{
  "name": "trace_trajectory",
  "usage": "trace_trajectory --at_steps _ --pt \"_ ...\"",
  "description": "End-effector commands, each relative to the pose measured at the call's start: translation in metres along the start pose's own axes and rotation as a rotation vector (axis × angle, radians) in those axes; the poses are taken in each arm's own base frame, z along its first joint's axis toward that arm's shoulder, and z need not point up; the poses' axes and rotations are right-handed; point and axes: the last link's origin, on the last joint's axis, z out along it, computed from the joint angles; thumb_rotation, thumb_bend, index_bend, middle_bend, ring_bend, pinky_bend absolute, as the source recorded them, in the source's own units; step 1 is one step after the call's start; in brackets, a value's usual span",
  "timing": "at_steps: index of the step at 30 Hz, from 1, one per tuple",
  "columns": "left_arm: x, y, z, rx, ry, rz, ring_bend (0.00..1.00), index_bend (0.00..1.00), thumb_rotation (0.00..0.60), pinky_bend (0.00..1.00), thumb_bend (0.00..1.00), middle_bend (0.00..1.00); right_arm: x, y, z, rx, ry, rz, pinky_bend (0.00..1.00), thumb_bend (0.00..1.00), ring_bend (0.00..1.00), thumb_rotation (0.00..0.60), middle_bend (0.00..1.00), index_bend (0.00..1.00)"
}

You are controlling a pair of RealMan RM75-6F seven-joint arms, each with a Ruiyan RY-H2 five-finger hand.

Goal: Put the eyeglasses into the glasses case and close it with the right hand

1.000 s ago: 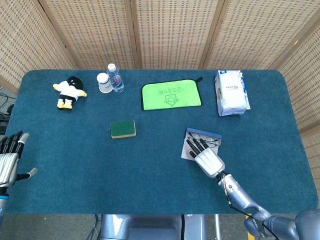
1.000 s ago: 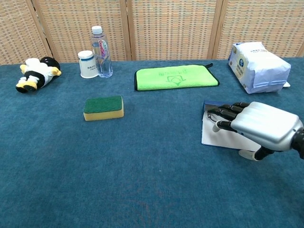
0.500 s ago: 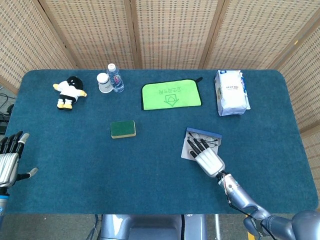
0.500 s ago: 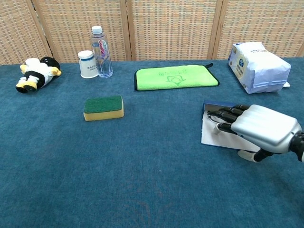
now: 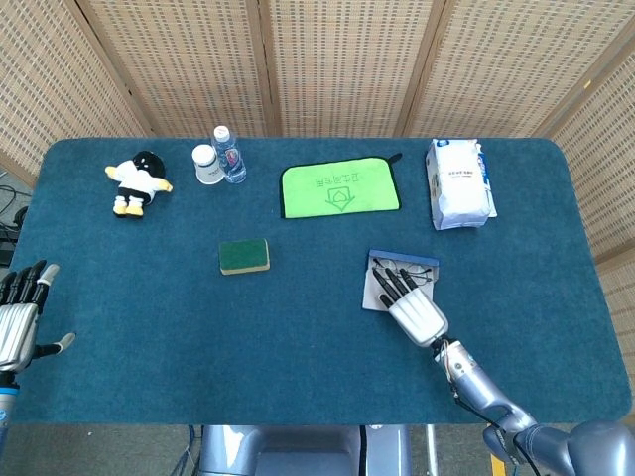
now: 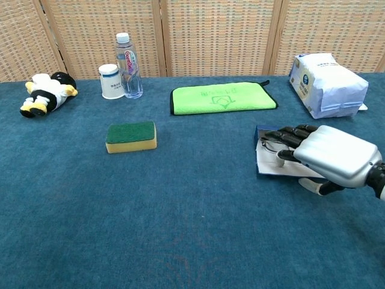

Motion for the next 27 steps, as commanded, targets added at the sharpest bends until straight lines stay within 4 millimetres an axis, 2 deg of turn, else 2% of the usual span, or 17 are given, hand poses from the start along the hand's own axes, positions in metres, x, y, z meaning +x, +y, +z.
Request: trace_trajectory --at_steps 1,7,12,16,24,27 --pt "0.0 0.0 0.0 0.0 0.0 -0.001 0.0 0.0 0.6 0.0 0.0 0.0 0.002 0.002 0.003 -0.014 0.019 0.011 0.14 0.51 0.0 0.6 0.0 0.34" --pt "0.0 0.0 0.0 0.001 0.001 -0.004 0.0 0.0 0.6 0.0 0.0 0.0 0.005 0.01 0.011 -0.053 0.04 0.04 0.14 0.51 0.0 0.6 0.0 0.34" --pt "0.001 0.0 0.0 0.0 0.001 -0.004 0.0 0.0 0.6 0.0 0.0 0.0 0.008 0.015 0.017 -0.079 0.054 0.063 0.14 0.5 0.0 0.6 0.0 0.39" --pt "0.001 -0.001 0.0 0.0 0.0 -0.005 0.0 0.0 0.6 0.0 0.0 0.0 0.005 0.016 0.02 -0.088 0.037 0.087 0.14 0.49 0.0 0.6 0.0 0.48" --pt "0.001 -0.001 -0.001 0.001 -0.002 -0.008 0.0 0.0 0.6 0.0 0.0 0.0 -0.003 0.015 0.02 -0.095 -0.031 0.135 0.14 0.49 0.0 0.6 0.0 0.6" --pt "0.001 -0.001 0.0 0.001 -0.002 -0.008 0.0 0.0 0.6 0.0 0.0 0.0 -0.004 0.015 0.02 -0.093 -0.039 0.131 0.14 0.53 0.0 0.6 0.0 0.64"
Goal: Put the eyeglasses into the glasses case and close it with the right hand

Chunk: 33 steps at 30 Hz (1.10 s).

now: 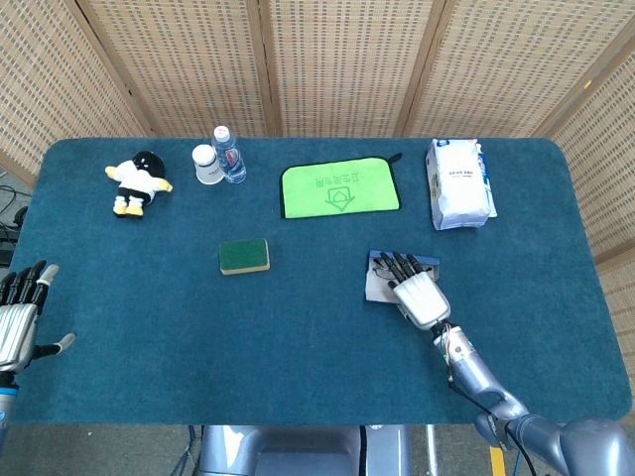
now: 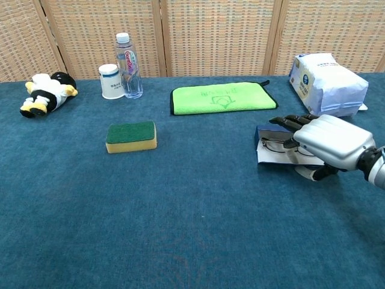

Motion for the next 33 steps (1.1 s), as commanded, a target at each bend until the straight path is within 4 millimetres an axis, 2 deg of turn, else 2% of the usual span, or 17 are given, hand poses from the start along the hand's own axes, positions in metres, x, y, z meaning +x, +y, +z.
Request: trace_trajectory --at_steps 1,4,10,20,23,27,33 --pt "0.0 0.0 0.0 0.0 0.001 0.0 0.0 0.0 0.6 0.0 0.0 0.0 0.0 0.0 0.0 0.001 -0.003 -0.005 0.14 0.55 0.0 0.6 0.0 0.65" --pt "0.0 0.0 0.001 0.001 0.0 -0.001 0.0 0.0 0.6 0.0 0.0 0.0 0.001 0.001 -0.001 0.006 0.009 -0.011 0.14 0.6 0.0 0.6 0.0 0.66" --pt "0.0 0.0 0.001 0.002 0.0 -0.002 0.0 0.0 0.6 0.0 0.0 0.0 0.008 0.004 -0.014 0.042 0.036 -0.011 0.14 0.61 0.0 0.6 0.0 0.67" --pt "0.0 0.001 -0.001 -0.01 -0.006 0.0 0.0 0.0 0.6 0.0 0.0 0.0 0.028 0.013 -0.079 0.182 0.046 -0.095 0.14 0.61 0.0 0.6 0.0 0.67" --pt "-0.001 0.002 -0.001 -0.014 -0.011 0.003 0.0 0.0 0.6 0.0 0.0 0.0 0.036 0.015 -0.09 0.216 0.047 -0.138 0.14 0.61 0.0 0.6 0.0 0.67" --pt "-0.002 0.002 -0.001 -0.014 -0.01 0.004 0.0 0.0 0.6 0.0 0.0 0.0 0.043 0.015 -0.091 0.244 0.045 -0.193 0.14 0.62 0.0 0.6 0.0 0.67" --pt "-0.002 0.002 -0.001 -0.011 -0.01 0.005 0.0 0.0 0.6 0.0 0.0 0.0 0.046 0.012 -0.078 0.258 0.032 -0.25 0.14 0.62 0.0 0.6 0.0 0.67"
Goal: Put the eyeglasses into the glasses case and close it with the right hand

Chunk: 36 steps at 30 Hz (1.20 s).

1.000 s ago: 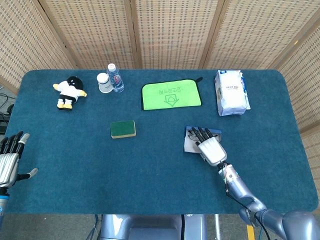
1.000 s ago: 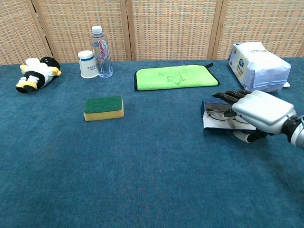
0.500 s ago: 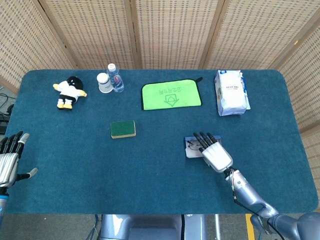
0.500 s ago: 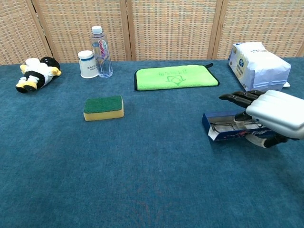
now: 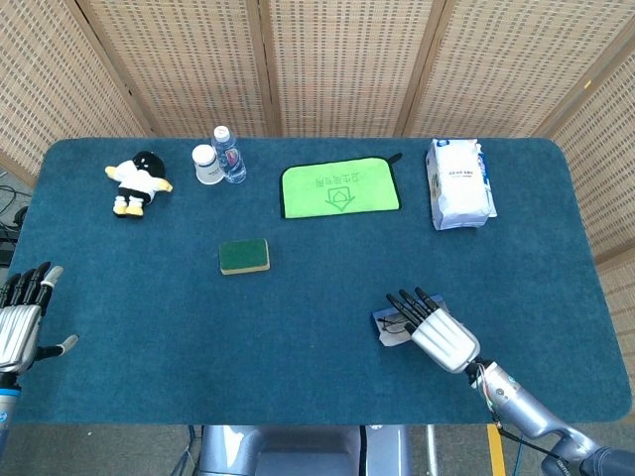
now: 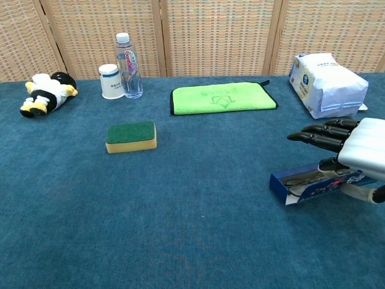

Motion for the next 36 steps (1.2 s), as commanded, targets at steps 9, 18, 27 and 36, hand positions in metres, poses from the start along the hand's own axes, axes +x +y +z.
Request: trace_trajectory --at_steps 9,18,27,36 --pt "-0.002 0.0 0.0 0.002 -0.008 0.005 0.0 0.0 0.6 0.0 0.0 0.0 0.004 0.003 0.028 0.034 -0.053 -0.12 0.14 0.62 0.0 0.6 0.0 0.67" --pt "-0.001 0.0 0.0 0.005 -0.006 0.003 0.0 0.0 0.6 0.0 0.0 0.0 0.004 0.001 0.043 0.029 -0.104 -0.141 0.14 0.62 0.0 0.6 0.0 0.67" --pt "0.0 -0.001 0.0 0.006 -0.006 0.001 0.0 0.0 0.6 0.0 0.0 0.0 0.0 -0.002 0.05 0.023 -0.114 -0.146 0.14 0.44 0.0 0.6 0.0 0.27" --pt "-0.001 -0.002 0.001 0.009 -0.008 0.001 0.0 0.0 0.6 0.0 0.0 0.0 0.013 -0.005 0.052 -0.025 0.011 -0.092 0.14 0.31 0.0 0.6 0.0 0.0"
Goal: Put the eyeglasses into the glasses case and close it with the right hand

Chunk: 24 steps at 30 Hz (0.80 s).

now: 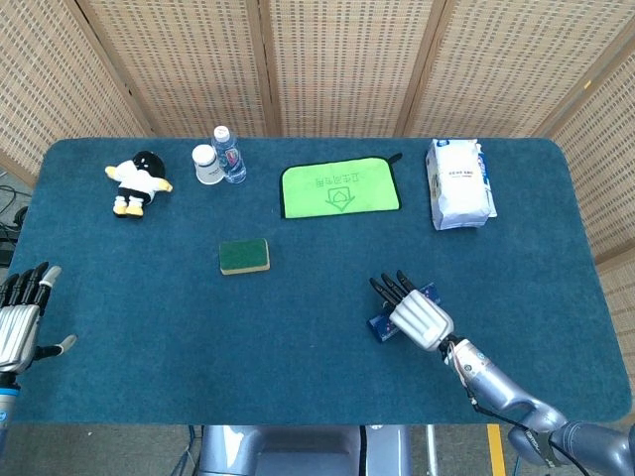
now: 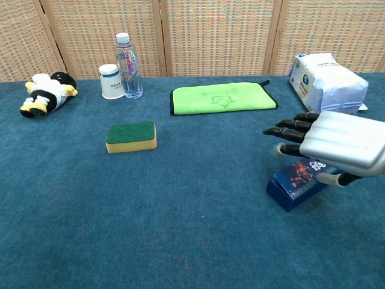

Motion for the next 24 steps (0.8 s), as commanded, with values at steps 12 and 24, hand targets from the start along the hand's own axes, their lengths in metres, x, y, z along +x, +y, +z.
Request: trace_trajectory --at_steps 12,24 --pt "0.0 0.001 -0.001 -0.006 -0.001 0.001 0.0 0.0 0.6 0.0 0.0 0.0 0.032 0.017 -0.012 -0.055 0.149 0.118 0.13 0.07 0.0 0.6 0.0 0.0" --pt "-0.001 0.003 -0.001 -0.007 -0.002 0.004 0.0 0.0 0.6 0.0 0.0 0.0 0.003 0.028 -0.008 0.149 -0.177 0.077 0.09 0.0 0.0 0.6 0.0 0.0"
